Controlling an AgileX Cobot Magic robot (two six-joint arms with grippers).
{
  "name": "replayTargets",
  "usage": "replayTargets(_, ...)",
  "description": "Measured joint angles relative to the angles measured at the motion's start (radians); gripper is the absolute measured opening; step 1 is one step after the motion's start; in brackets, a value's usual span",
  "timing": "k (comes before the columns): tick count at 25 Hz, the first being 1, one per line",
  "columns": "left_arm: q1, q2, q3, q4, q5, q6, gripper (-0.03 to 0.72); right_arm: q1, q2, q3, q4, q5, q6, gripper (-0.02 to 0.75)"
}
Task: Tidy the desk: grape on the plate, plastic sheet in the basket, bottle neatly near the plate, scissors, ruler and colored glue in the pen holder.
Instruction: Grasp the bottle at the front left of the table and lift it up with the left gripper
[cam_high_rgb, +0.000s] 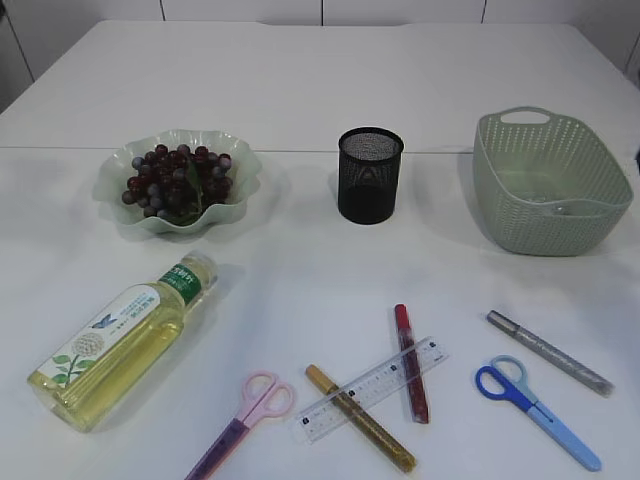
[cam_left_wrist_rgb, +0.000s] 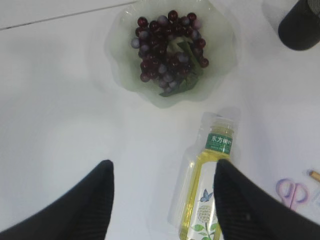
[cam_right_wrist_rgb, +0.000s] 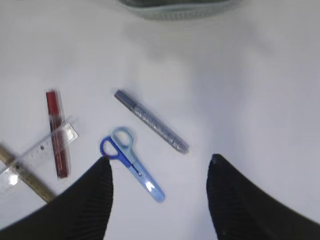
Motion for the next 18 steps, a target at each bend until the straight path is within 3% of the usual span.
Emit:
replayTargets(4, -0.051, 0.034, 0.079, 0.019, -0.002, 0.016, 0.504, 0.000, -0.200, 0.136, 0.000, 0.000, -0.006, 0.471)
replayTargets(9, -0.082, 0.106, 0.169, 0.043, -0.013, 0.021, 0.517, 0.000, -0.376, 0.182, 0.003, 0.006, -0.009, 0.471)
replayTargets(18, -0.137, 0.254, 0.201, 0.043, -0.025, 0.021, 0.519, 0.000, -0.439, 0.241, 0.076, 0.007, -0.008, 0.471)
